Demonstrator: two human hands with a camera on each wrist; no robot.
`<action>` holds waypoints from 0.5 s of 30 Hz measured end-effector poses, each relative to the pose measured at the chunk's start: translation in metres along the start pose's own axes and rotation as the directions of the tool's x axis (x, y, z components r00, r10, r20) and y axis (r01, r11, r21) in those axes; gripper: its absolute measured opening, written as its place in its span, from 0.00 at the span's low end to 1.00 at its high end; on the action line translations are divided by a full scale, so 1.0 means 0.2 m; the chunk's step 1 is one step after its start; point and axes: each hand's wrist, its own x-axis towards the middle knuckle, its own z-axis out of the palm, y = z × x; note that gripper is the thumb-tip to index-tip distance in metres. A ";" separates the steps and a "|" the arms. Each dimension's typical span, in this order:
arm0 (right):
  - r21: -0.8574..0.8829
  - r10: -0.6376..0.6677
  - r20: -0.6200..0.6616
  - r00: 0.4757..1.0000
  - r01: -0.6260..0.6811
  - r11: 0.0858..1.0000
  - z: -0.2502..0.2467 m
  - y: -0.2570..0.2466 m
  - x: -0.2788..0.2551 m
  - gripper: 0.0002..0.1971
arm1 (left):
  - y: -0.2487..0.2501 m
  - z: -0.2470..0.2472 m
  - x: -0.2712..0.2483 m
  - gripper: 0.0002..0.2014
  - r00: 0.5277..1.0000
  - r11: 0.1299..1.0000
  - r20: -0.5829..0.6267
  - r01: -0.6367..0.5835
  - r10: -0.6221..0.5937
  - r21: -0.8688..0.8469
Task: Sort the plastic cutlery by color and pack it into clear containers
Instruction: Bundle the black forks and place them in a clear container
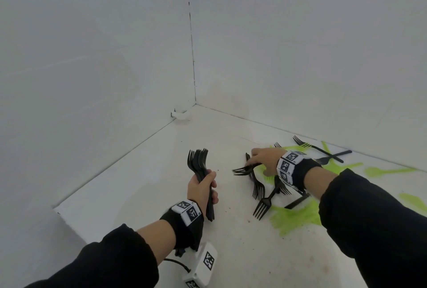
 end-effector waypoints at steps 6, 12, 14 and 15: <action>0.052 -0.035 -0.058 0.998 0.039 0.998 0.09 -0.06 0.09 0.19 | -0.01 -0.01 0.02 0.06 0.999 0.999 -0.026 0.036 -0.036 -0.016; 0.564 0.308 -0.316 0.897 -0.084 0.822 0.02 -0.07 0.03 0.16 | -0.04 0.02 0.03 0.07 0.998 0.997 -0.002 0.061 -0.061 -0.048; 0.698 0.380 -0.363 0.851 -0.022 0.716 0.02 -0.13 -0.01 0.16 | -0.06 0.06 0.02 0.08 0.998 0.996 0.007 0.063 -0.063 -0.062; 0.745 0.403 -0.368 0.838 0.007 0.667 0.04 -0.16 -0.02 0.14 | -0.07 0.08 0.02 0.09 0.998 0.996 0.014 0.065 -0.064 -0.067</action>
